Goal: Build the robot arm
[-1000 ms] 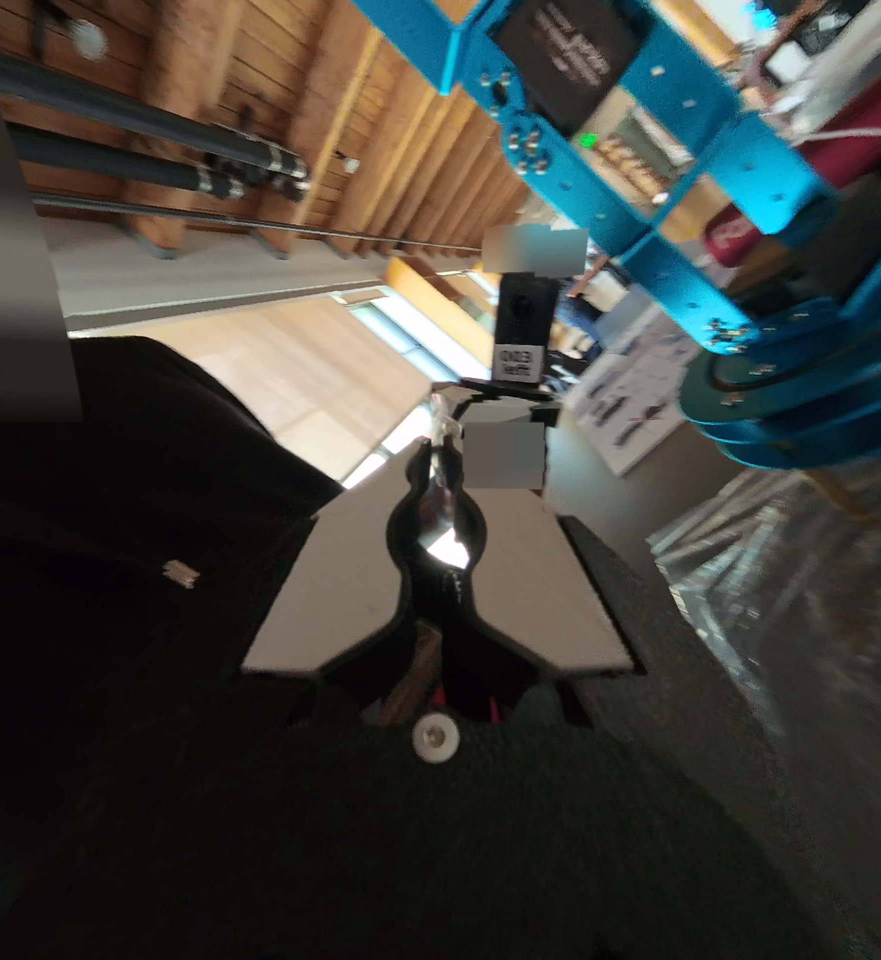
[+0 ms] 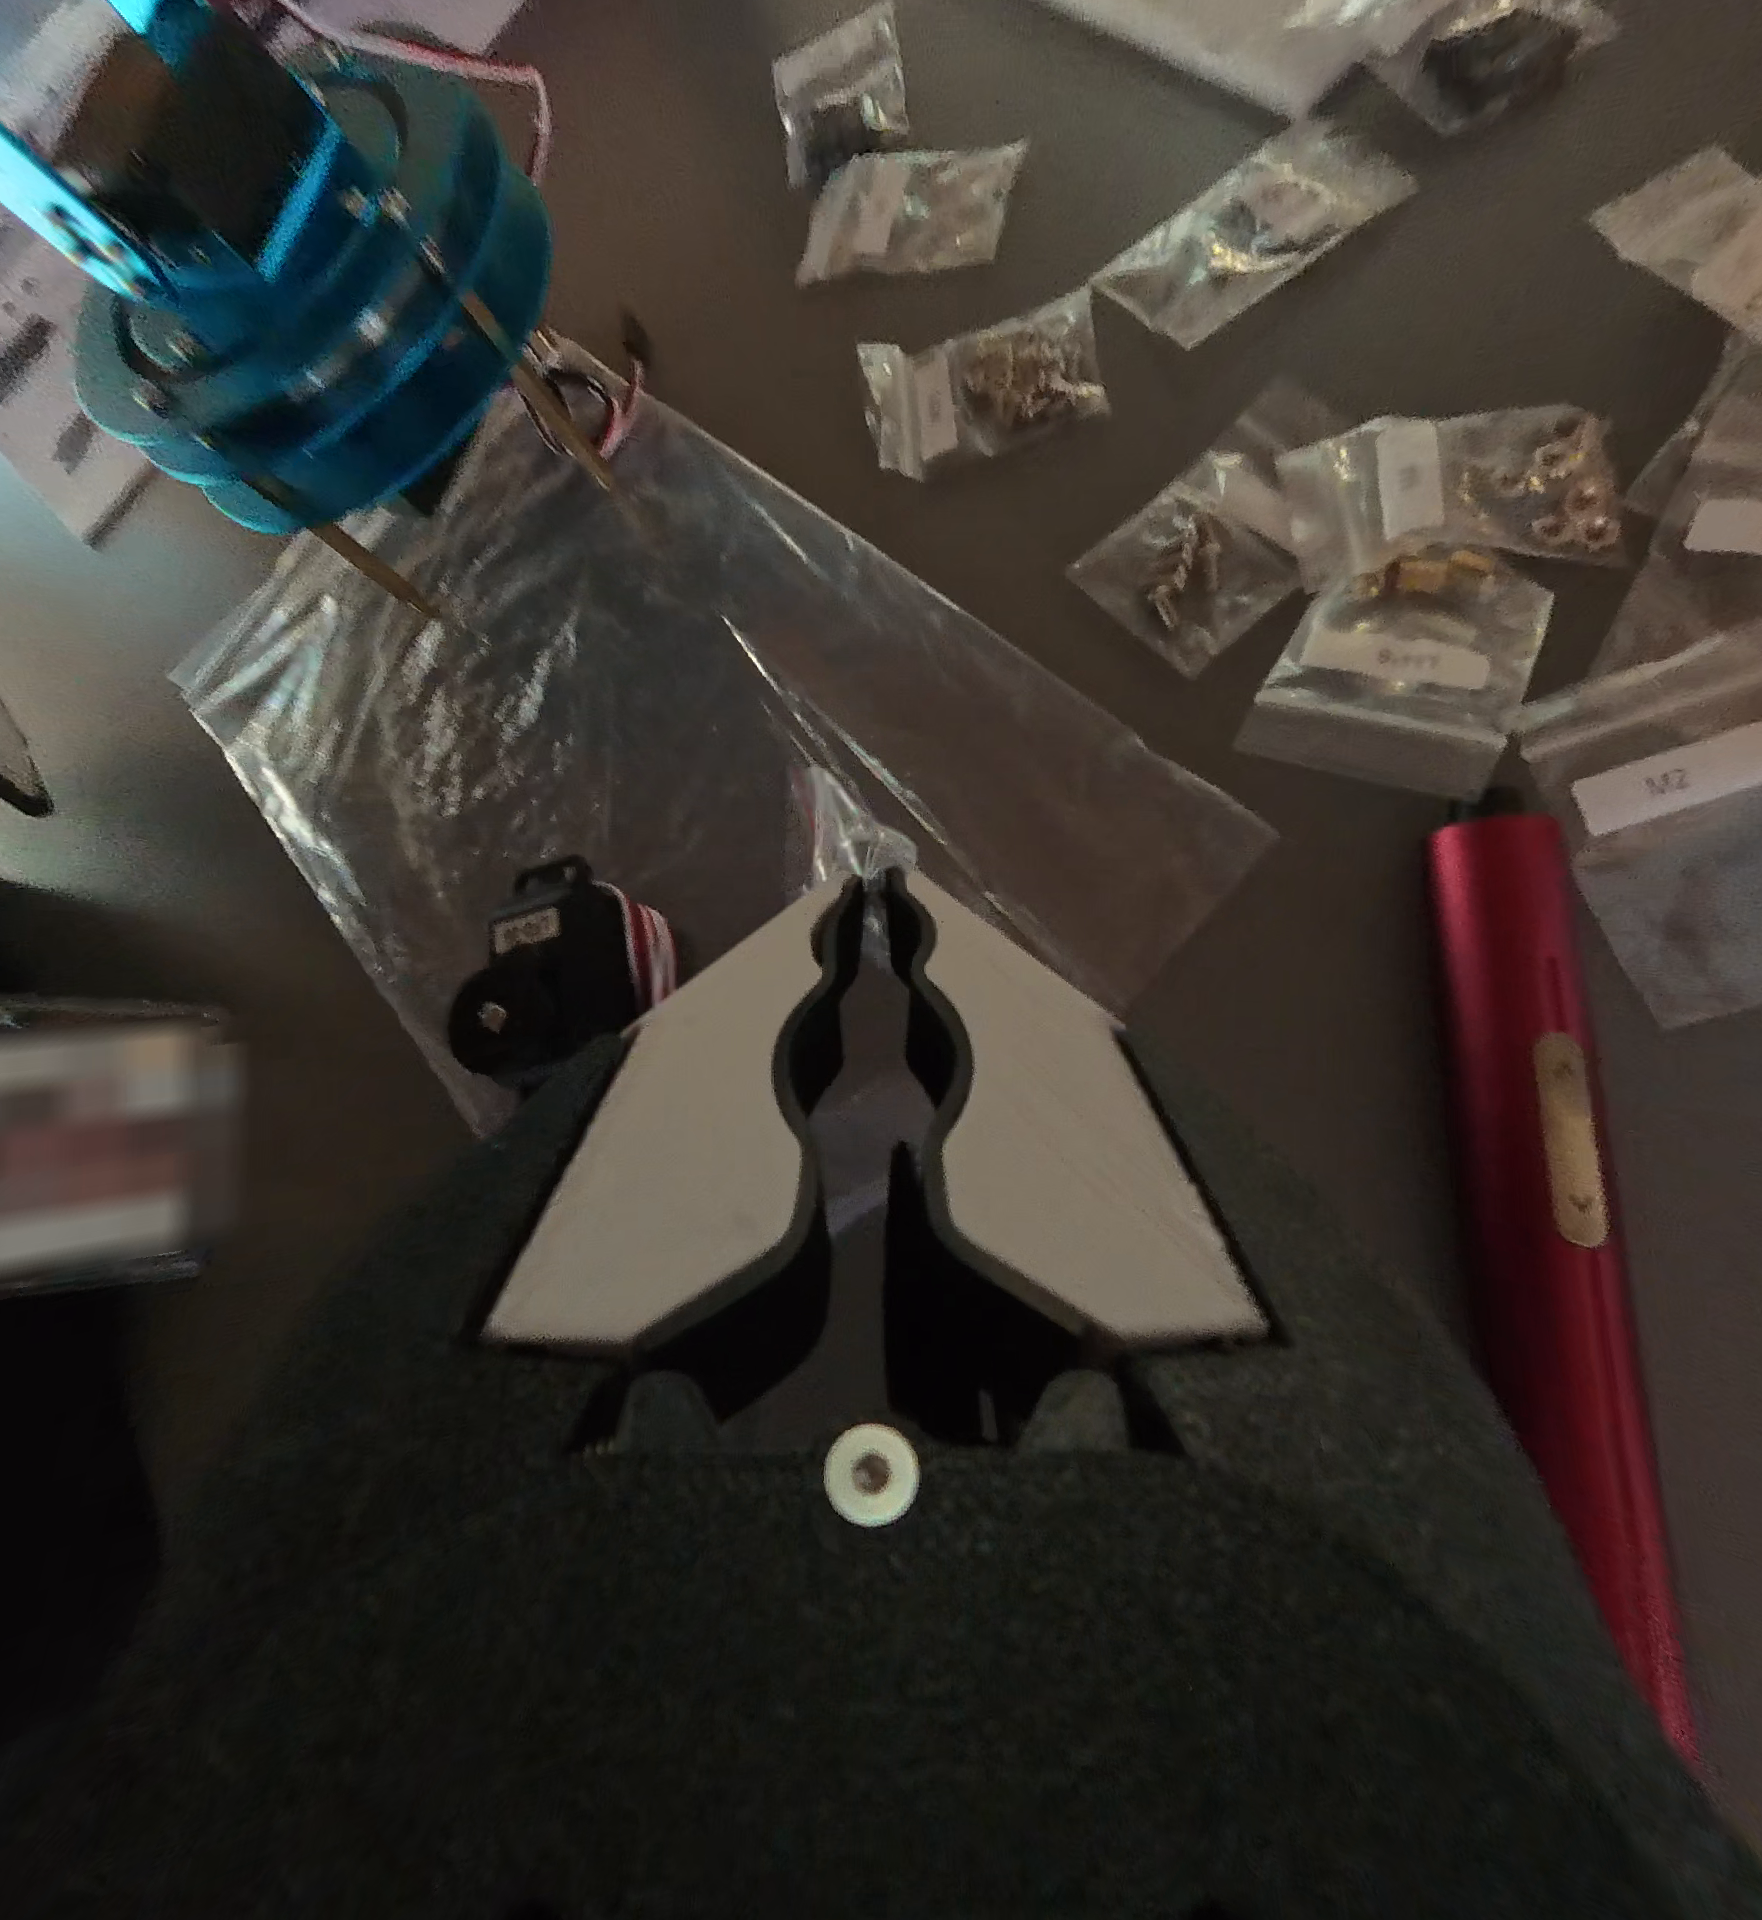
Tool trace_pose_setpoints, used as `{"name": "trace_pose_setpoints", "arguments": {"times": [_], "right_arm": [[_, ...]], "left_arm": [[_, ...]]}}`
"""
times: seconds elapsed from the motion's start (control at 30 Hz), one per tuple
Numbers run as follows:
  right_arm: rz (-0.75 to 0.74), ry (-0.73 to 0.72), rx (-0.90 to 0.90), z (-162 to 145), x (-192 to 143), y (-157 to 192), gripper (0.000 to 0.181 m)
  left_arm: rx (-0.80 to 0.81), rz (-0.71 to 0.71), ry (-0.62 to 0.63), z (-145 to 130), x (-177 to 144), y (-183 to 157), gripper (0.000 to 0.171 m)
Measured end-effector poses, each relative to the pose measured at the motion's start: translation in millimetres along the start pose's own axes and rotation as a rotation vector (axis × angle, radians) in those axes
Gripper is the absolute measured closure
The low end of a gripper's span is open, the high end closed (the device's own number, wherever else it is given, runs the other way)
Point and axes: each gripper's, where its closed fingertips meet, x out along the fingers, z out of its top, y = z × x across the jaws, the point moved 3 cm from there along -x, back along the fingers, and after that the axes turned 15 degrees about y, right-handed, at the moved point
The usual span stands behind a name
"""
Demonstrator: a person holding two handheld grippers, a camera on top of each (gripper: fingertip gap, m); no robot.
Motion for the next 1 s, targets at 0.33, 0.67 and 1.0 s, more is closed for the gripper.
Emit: {"name": "trace_pose_setpoints", "arguments": {"times": [0.33,0.67,1.0], "right_arm": [[-0.041,-0.132,-0.112,0,-16,7,0.177],[0.042,-0.128,-0.075,-7,-20,-7,0.177],[0.140,-0.121,-0.165,0,-26,-3,0.177]], "left_arm": [[0.091,0.079,0.012,22,24,-14,0.157],[0.138,0.227,-0.012,56,47,-11,0.157],[0.272,0.502,0.052,160,89,10,0.160]]}}
